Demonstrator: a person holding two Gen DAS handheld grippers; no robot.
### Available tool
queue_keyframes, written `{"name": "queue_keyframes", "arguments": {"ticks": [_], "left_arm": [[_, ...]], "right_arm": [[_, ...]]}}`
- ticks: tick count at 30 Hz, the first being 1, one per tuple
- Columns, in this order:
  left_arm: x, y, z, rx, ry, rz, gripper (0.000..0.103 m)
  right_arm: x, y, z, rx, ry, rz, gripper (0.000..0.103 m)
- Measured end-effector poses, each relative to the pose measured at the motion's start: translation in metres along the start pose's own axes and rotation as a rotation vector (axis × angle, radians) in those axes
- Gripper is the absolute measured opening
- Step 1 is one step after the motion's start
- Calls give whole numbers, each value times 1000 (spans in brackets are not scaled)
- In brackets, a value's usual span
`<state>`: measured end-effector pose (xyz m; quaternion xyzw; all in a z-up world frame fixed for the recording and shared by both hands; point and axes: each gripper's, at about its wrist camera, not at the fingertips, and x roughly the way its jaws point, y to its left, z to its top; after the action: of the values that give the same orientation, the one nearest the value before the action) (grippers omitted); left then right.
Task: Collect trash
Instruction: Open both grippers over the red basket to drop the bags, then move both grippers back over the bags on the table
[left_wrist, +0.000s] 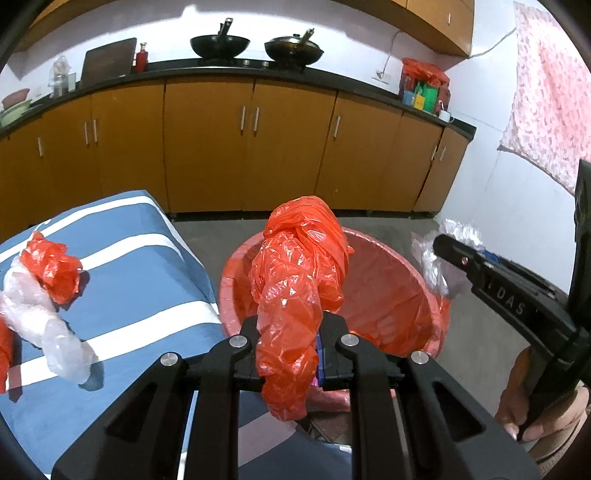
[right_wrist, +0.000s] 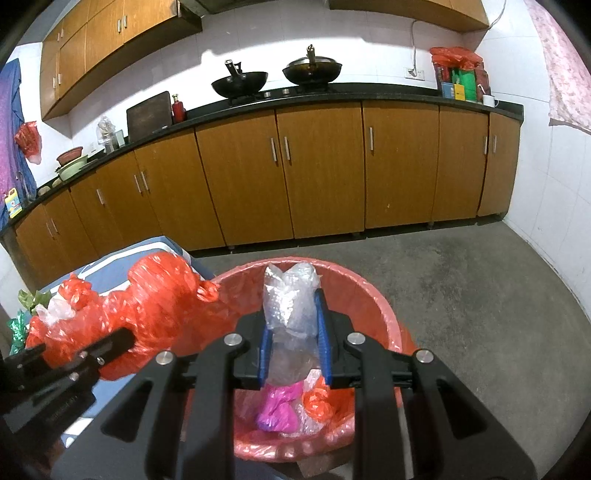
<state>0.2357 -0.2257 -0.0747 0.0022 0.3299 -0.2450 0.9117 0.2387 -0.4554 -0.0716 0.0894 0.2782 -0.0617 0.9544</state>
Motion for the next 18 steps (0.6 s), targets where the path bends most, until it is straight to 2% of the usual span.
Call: {"name": "queue_keyframes", "arguments": {"ticks": [7, 9, 12, 18], "left_arm": [[13, 1, 0, 4, 29, -9, 17], [15, 2, -1, -3, 37, -14, 28], [15, 6, -2, -16, 36, -7, 45], [9, 18, -2, -48, 26, 16, 46]], "right_arm": [[11, -3, 5, 7, -1, 7, 26], [12, -4, 6, 16, 1, 16, 36], [13, -4, 5, 20, 0, 19, 43], [8, -6, 4, 32, -2, 12, 51]]}}
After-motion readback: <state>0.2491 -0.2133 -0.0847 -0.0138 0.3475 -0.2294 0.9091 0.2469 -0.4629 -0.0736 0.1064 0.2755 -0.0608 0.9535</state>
